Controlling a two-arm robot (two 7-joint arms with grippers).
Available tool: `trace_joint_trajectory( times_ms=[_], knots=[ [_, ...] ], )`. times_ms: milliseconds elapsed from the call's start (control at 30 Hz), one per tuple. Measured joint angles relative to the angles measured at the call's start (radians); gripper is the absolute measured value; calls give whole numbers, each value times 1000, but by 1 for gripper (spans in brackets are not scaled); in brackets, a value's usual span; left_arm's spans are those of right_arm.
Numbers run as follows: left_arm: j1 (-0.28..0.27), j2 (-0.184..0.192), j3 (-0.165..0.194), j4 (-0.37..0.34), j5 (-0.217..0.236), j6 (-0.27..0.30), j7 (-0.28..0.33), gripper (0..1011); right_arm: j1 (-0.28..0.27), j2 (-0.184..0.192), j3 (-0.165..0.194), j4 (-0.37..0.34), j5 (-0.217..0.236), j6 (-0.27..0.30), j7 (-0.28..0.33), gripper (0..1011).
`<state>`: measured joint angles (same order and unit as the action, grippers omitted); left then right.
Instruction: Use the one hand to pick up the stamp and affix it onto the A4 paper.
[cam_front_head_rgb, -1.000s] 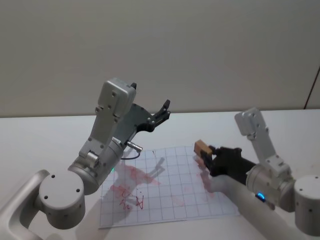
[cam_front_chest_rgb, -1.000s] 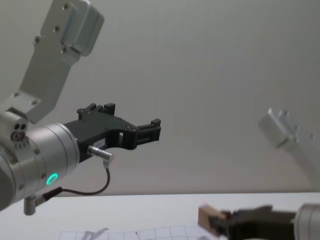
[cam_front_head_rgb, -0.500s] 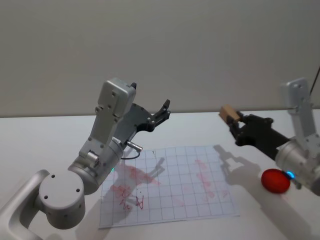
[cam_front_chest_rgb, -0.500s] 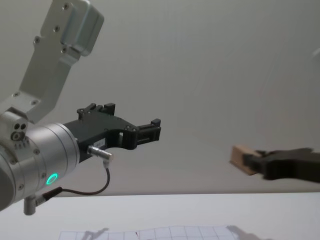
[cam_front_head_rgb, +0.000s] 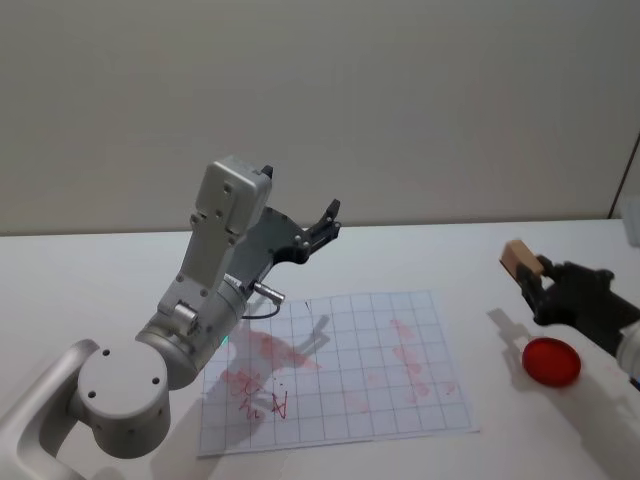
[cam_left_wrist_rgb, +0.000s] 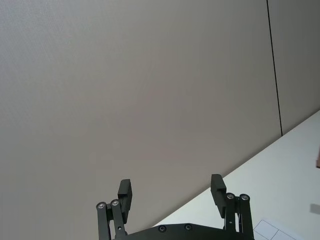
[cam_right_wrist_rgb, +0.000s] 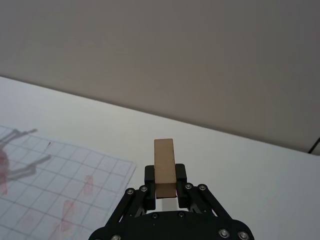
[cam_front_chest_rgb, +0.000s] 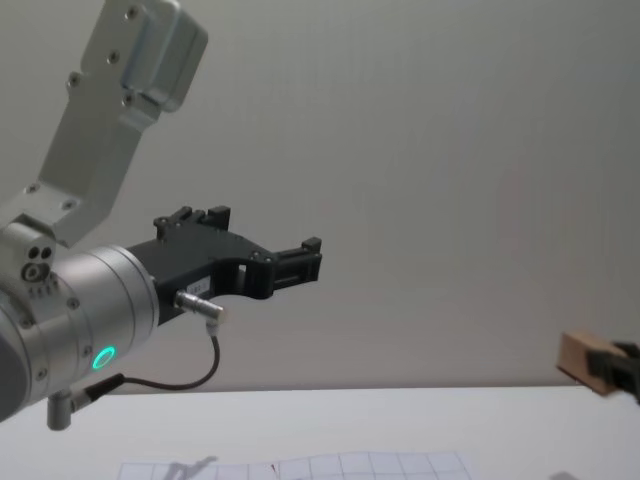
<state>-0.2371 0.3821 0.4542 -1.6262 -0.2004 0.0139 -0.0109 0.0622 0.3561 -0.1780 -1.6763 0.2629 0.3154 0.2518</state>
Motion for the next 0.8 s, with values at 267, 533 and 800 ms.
trace_joint_trajectory(
  times_ms=[267,533,800],
  knots=[
    [0,0,0,0,0,0,0,1001,-71,46,17,-16,10,37,-2,216],
    [0,0,0,0,0,0,0,1001,-116,75,28,-12,-1,54,-17,216],
    [0,0,0,0,0,0,0,1001,-131,85,31,3,-13,59,-22,216]
  ],
)
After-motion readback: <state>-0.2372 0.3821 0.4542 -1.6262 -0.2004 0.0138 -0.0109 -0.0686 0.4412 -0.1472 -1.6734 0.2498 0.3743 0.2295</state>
